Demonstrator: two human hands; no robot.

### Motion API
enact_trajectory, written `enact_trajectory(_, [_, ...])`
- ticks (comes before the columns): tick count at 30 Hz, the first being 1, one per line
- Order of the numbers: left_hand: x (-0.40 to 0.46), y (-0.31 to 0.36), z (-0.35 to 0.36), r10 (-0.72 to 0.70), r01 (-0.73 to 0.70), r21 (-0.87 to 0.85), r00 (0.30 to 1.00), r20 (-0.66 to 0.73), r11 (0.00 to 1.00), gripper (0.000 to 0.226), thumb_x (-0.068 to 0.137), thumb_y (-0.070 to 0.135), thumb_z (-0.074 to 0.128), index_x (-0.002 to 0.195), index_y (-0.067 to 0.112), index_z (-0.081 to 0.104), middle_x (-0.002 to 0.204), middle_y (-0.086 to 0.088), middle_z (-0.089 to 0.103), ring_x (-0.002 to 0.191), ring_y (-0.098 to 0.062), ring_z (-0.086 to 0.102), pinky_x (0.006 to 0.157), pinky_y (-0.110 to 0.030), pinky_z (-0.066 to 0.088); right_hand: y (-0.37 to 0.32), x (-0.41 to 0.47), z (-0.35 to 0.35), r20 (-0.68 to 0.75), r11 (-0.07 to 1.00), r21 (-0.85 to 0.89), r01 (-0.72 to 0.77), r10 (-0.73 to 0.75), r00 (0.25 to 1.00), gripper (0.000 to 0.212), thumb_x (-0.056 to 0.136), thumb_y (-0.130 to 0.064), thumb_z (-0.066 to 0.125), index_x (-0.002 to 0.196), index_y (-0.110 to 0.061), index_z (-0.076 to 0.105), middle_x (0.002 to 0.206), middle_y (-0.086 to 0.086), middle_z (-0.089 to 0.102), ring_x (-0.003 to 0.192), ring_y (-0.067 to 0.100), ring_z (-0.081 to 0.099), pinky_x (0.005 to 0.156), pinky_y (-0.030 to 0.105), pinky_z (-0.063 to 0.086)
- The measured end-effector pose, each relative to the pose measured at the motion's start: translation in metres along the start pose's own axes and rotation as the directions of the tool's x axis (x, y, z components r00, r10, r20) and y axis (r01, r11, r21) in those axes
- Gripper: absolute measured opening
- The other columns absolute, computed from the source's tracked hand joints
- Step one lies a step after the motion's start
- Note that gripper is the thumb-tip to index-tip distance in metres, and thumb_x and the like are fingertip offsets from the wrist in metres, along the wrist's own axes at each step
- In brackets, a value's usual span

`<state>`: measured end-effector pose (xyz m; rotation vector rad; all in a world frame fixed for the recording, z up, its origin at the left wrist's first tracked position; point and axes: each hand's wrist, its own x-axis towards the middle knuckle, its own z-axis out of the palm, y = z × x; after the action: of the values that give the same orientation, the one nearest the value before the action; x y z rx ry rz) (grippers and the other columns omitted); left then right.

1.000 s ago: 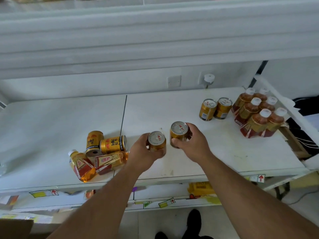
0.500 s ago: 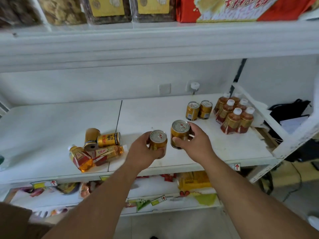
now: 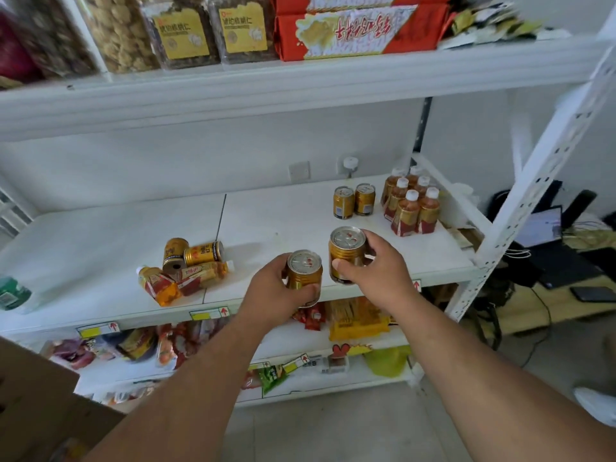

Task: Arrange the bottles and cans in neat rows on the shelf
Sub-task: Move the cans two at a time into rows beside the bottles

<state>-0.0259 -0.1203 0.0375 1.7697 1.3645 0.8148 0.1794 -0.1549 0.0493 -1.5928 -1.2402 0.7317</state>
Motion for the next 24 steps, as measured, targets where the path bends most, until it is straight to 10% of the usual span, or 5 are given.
enact_trajectory(24, [-0.054,0.046,0.065,0.033,-0.025,-0.069,0.991,0.128,0.997,0.058,0.072,0.031,0.085,0.123,0.032,0.058,0.108,0.017,0.065,0.102,-0.003,0.059,0.080,-0.017,0.043,0.030,-0.072,-0.077,-0.111,0.996,-0.053,-0.066,0.060,0.992,0.067,0.072,-0.037,0.086,0.133,-0.031,0.059,0.121,-0.013,0.066,0.114,0.007,0.059,0.099,0.030,0.048])
